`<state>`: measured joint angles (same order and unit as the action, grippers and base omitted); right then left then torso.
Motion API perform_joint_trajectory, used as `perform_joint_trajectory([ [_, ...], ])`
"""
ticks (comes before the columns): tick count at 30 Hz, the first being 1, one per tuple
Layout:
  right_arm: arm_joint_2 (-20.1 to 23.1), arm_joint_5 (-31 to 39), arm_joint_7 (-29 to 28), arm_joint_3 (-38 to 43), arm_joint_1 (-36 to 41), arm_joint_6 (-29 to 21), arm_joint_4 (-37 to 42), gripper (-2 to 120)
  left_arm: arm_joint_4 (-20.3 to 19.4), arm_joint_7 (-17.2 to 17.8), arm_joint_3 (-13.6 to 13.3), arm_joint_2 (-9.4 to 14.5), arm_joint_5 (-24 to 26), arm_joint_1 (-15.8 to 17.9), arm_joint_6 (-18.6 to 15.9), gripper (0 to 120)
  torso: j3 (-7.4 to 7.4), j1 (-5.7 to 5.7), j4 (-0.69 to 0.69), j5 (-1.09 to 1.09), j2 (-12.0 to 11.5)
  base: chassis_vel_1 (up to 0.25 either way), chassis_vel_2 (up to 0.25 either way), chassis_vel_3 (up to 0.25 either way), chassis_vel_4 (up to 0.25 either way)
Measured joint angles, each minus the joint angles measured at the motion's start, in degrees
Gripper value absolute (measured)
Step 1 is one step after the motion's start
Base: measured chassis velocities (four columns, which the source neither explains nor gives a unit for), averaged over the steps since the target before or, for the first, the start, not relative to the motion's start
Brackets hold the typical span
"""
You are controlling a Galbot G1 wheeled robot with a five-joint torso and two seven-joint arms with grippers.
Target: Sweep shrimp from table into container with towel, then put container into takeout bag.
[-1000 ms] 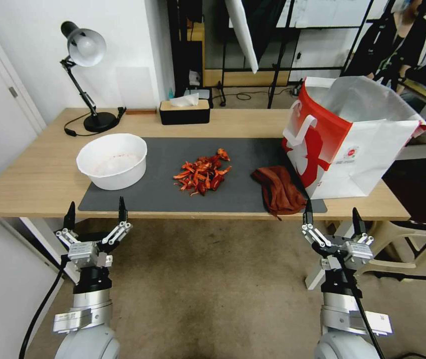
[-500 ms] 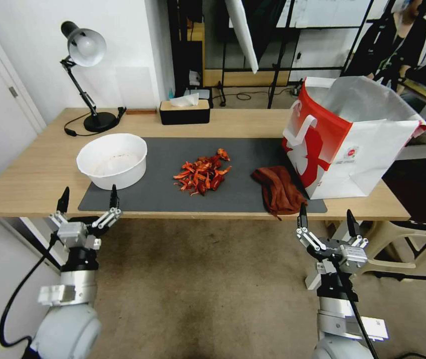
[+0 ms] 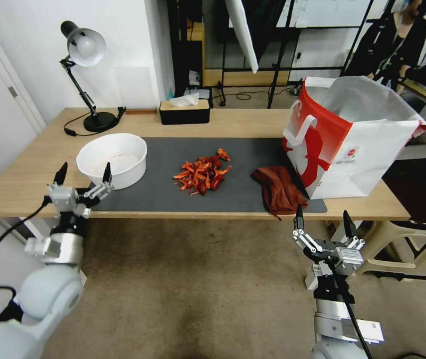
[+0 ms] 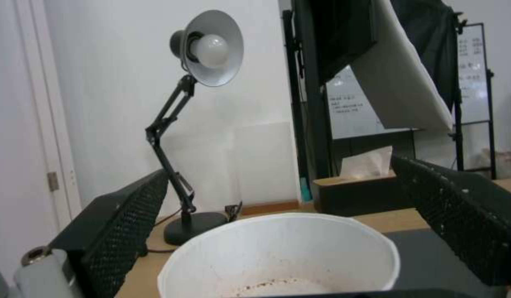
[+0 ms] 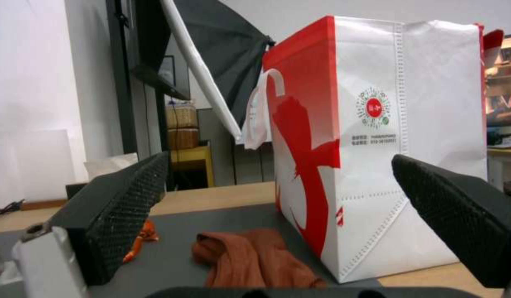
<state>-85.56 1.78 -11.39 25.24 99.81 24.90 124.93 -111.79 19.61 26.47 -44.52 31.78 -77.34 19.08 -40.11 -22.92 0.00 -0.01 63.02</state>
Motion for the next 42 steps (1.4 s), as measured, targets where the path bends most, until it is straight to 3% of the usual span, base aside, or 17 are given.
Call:
perform_joint_trajectory([
  [3, -0.2, -0.01, 0.02, -0.11, -0.13, 0.0, -0.19, 100, 3.64, -1.31, -1.79, 2.96, 0.29, 2.83, 0.72, 100, 0.0, 0.0, 0.0, 0.01, 0.0, 0.0, 0.0, 0.0, 0.0],
  [8, -0.38, -0.02, 0.02, -0.11, -0.36, 0.0, -0.47, 100, 7.19, -3.77, -3.3, 5.5, 0.41, 5.09, 2.37, 100, 0.0, -0.01, 0.0, 0.0, 0.0, 0.0, 0.0, 0.0, 0.0],
  [11, -0.53, -0.01, 0.02, -0.1, -0.47, -0.01, -0.51, 100, 9.51, -8.24, -4.12, 7.47, 1.47, 6.48, 4.34, 100, 0.0, 0.0, 0.0, 0.0, 0.0, 0.0, 0.0, 0.0, 0.0],
  [12, -0.53, -0.01, 0.02, -0.1, -0.47, -0.01, -0.51, 100, 9.51, -8.24, -4.12, 7.47, 1.47, 6.48, 4.34, 100, 0.0, 0.0, 0.0, 0.0, 0.0, 0.0, 0.0, 0.0, 0.0],
  [15, -0.6, 0.07, 0.0, -0.12, -0.6, -0.02, -0.62, 100, 12.75, -15.16, -4.57, 10.05, 1.83, 7.63, 7.64, 100, 0.0, 0.0, 0.01, 0.0, 0.0, 0.0, 0.0, 0.0, 0.0],
  [21, -0.62, 0.31, -0.04, -0.23, -0.9, -0.09, -0.85, 100, 14.66, -17.51, -5.2, 12.21, 1.78, 9.15, 9.43, 100, 0.0, 0.0, 0.0, 0.0, 0.0, 0.0, 0.0, 0.0, 0.0],
  [24, -0.61, 0.59, -0.11, -0.55, -1.39, -0.21, -1.17, 100, 18.38, -21.29, -6.81, 15.49, 1.77, 12.1, 12.33, 99, 0.0, 0.0, 0.01, 0.0, 0.0, 0.0, 0.0, 0.0, 0.0],
  [26, -0.61, 0.67, -0.12, -0.62, -1.47, -0.23, -1.19, 100, 19.12, -22.08, -7.14, 15.99, 1.76, 12.74, 12.84, 99, 0.0, 0.0, 0.0, 0.0, 0.0, 0.0, 0.0, 0.0, 0.0],
  [28, -0.58, 0.94, -0.14, -0.84, -1.6, -0.26, -1.31, 100, 21.95, -25.23, -8.57, 17.86, 1.81, 15.51, 14.7, 99, 0.0, 0.0, 0.0, 0.0, 0.0, 0.0, 0.0, 0.0, 0.0],
  [37, -0.33, 1.64, -0.22, -0.87, -2.22, -0.44, -1.54, 100, 23.8, -32.84, -9.28, 20.6, 3.16, 16.74, 17.46, 99, 0.01, 0.01, 0.01, 0.0, 0.0, 0.0, 0.0, 0.0, 0.0],
  [39, -0.26, 1.79, -0.24, -0.88, -2.39, -0.46, -1.6, 100, 24.74, -37.23, -9.28, 21.14, 3.24, 16.74, 18.99, 99, 0.01, 0.01, 0.01, 0.0, 0.0, 0.0, 0.0, 0.0, 0.0],
  [41, -0.24, 1.81, -0.24, -0.89, -2.42, -0.46, -1.62, 100, 24.97, -38.18, -9.3, 21.22, 3.24, 16.78, 19.24, 99, 0.01, 0.01, 0.01, 0.0, 0.0, 0.0, 0.0, 0.0, 0.0],
  [42, -0.21, 1.84, -0.24, -0.91, -2.47, -0.46, -1.68, 100, 25.52, -40.34, -9.43, 21.42, 3.24, 17.01, 19.78, 99, 0.01, 0.01, 0.01, -0.01, 0.0, 0.0, 0.0, 0.0, 0.0],
])
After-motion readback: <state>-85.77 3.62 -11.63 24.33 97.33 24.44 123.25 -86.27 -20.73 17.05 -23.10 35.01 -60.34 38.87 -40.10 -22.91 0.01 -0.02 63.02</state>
